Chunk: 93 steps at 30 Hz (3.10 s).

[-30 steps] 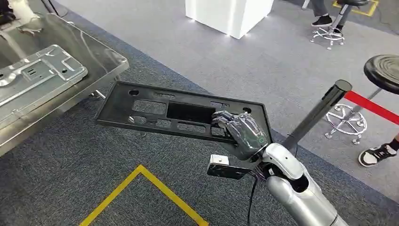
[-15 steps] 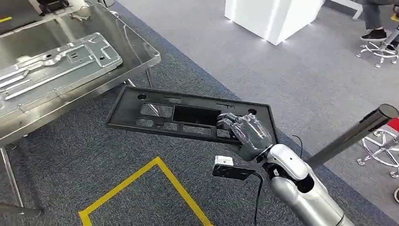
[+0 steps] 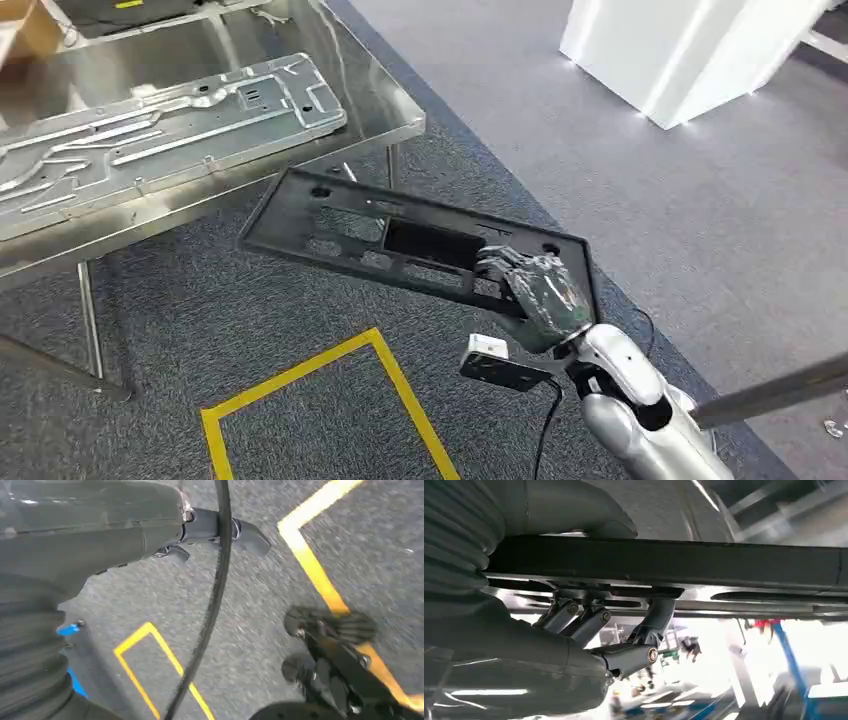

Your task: Take the parts from the cabinet and place them on the table.

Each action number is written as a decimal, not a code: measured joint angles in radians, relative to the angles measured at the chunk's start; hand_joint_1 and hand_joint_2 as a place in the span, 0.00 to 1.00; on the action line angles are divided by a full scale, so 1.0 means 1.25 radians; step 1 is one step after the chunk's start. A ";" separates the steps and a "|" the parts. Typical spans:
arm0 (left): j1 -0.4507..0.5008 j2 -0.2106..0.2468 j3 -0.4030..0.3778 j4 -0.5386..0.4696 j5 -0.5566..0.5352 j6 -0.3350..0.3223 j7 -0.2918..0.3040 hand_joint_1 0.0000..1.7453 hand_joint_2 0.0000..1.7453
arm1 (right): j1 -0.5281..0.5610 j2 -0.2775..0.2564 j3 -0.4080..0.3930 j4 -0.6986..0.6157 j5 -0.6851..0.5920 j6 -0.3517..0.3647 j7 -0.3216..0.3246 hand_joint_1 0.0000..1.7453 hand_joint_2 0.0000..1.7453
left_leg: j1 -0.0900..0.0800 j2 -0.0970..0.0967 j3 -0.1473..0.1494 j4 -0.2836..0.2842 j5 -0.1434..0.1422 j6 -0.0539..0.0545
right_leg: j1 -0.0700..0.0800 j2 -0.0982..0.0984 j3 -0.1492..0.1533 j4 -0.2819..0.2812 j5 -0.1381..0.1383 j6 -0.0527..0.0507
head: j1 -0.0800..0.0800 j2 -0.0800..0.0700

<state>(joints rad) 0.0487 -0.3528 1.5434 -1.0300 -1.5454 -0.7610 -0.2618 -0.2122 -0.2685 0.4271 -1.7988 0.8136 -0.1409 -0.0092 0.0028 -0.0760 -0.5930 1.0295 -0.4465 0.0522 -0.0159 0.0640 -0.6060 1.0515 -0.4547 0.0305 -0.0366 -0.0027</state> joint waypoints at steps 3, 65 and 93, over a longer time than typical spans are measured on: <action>-0.017 0.005 0.001 0.050 -0.005 0.104 -0.012 0.00 1.00 | 0.054 0.025 -0.117 -0.043 -0.050 -0.002 -0.049 1.00 1.00 | 0.001 -0.023 -0.012 0.005 -0.001 -0.014 | 0.000 0.017 0.001 -0.019 -0.007 -0.008 | 0.000 0.000; -0.057 0.114 0.006 0.318 0.083 0.197 0.025 0.00 1.00 | -0.109 0.054 -0.141 -0.016 -0.106 0.084 -0.070 1.00 1.00 | -0.001 0.066 0.020 -0.007 -0.024 -0.024 | 0.011 -0.035 -0.006 -0.027 0.005 -0.016 | 0.000 0.000; -0.063 0.197 0.006 0.528 0.111 0.351 0.056 0.00 1.00 | -0.111 0.064 -0.141 0.001 -0.124 0.092 -0.085 1.00 1.00 | 0.003 0.068 0.069 -0.005 -0.063 -0.018 | 0.010 -0.039 -0.053 -0.016 0.018 -0.006 | 0.000 0.000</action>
<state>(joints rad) -0.0296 -0.1068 1.5507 -0.3696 -1.4069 -0.3227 -0.1923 -0.3512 -0.1888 0.2506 -1.7979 0.6580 -0.0256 -0.1152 0.0067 0.0086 -0.5068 1.0231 -0.5251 0.0302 -0.0028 0.0155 -0.6720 1.0311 -0.4323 0.0233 -0.0366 -0.0027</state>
